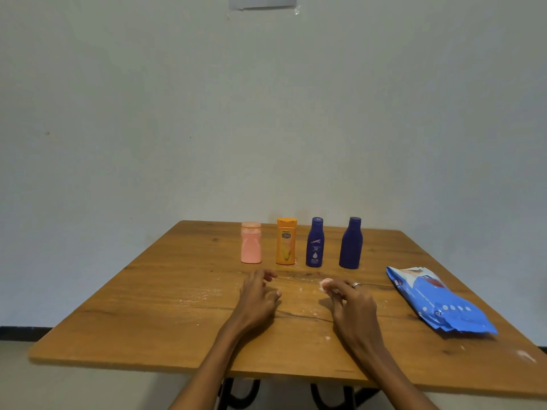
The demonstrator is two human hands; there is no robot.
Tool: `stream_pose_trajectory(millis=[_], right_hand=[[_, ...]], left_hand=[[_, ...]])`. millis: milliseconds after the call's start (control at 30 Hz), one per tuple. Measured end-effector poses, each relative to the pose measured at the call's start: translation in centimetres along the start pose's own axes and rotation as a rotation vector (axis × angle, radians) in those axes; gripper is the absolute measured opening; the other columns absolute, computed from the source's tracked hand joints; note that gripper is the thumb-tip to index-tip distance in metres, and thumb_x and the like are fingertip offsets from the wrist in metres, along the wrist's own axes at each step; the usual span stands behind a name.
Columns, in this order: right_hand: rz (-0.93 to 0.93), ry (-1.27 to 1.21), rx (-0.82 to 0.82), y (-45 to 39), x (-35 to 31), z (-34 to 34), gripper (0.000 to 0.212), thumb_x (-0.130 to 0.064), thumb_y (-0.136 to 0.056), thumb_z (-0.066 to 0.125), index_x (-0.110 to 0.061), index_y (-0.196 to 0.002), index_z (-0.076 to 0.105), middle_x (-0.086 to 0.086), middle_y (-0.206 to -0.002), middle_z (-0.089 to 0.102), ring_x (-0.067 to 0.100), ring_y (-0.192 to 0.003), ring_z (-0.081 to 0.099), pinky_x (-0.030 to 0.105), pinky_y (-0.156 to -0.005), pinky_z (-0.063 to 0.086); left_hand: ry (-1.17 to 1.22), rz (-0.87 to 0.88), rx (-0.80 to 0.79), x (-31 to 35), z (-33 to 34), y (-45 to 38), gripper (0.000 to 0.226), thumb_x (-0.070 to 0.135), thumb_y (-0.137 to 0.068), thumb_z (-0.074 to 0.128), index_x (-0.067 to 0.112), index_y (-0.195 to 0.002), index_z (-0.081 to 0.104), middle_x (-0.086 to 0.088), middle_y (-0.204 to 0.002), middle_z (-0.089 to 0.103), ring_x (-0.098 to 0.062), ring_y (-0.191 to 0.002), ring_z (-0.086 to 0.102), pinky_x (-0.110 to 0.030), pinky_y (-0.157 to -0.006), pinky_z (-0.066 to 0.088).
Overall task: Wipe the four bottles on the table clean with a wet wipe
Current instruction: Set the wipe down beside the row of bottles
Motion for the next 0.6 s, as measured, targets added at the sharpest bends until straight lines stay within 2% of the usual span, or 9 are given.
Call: stream_pose_trajectory(millis=[67, 167, 333, 500, 600], right_hand=[[0.007, 0.012, -0.015, 0.0, 0.1, 0.0, 0.029, -0.011, -0.09, 0.069, -0.031, -0.11, 0.07, -0.011, -0.114, 0.066, -0.001, -0.101, 0.06, 0.004, -0.076, 0.044], [0.014, 0.044, -0.054, -0.4, 0.5, 0.7, 0.029, -0.013, -0.091, 0.068, -0.029, -0.115, 0.069, -0.009, -0.117, 0.066, -0.003, -0.1, 0.058, 0.001, -0.073, 0.042], [0.072, 0.085, -0.105, -2.2, 2.4, 1.9, 0.029, -0.016, -0.093, 0.067, -0.025, -0.12, 0.068, -0.006, -0.122, 0.064, -0.005, -0.101, 0.053, 0.0, -0.072, 0.038], [0.119, 0.108, -0.154, -4.6, 4.9, 3.1, 0.031, -0.016, -0.094, 0.064, -0.026, -0.124, 0.065, -0.007, -0.122, 0.062, 0.002, -0.106, 0.059, 0.012, -0.086, 0.048], [0.141, 0.11, -0.173, -6.4, 6.0, 3.1, 0.03, -0.018, -0.096, 0.06, -0.026, -0.125, 0.065, -0.01, -0.124, 0.059, 0.002, -0.107, 0.057, 0.012, -0.088, 0.046]], left_hand=[[-0.024, 0.043, -0.047, 1.0, 0.8, 0.8, 0.038, 0.026, -0.097, 0.059, 0.027, -0.134, 0.05, 0.0, -0.138, 0.047, -0.009, -0.12, 0.051, -0.033, -0.101, 0.05], [-0.169, 0.103, -0.1, 1.9, 1.9, 1.1, 0.044, 0.035, -0.104, 0.044, 0.029, -0.147, 0.043, 0.002, -0.152, 0.043, -0.014, -0.137, 0.042, -0.042, -0.115, 0.039], [-0.371, 0.145, -0.17, 2.8, 3.2, 0.4, 0.054, 0.04, -0.107, 0.035, 0.023, -0.157, 0.025, 0.003, -0.165, 0.024, -0.01, -0.152, 0.018, -0.032, -0.124, 0.019], [-0.441, 0.118, -0.251, 1.6, 4.6, -3.0, 0.057, 0.045, -0.107, 0.03, 0.025, -0.159, 0.018, 0.004, -0.167, 0.014, -0.01, -0.153, 0.009, -0.034, -0.125, 0.015], [-0.444, 0.112, -0.279, 1.1, 6.0, -5.0, 0.059, 0.047, -0.106, 0.028, 0.026, -0.16, 0.017, 0.006, -0.167, 0.014, -0.01, -0.154, 0.009, -0.034, -0.125, 0.016]])
Point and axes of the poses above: each hand's wrist, its own y-axis away from the middle knuckle, its own z-axis out of the palm, x = y × z, the point moved 10 cm from there along -y, towards the middle knuckle
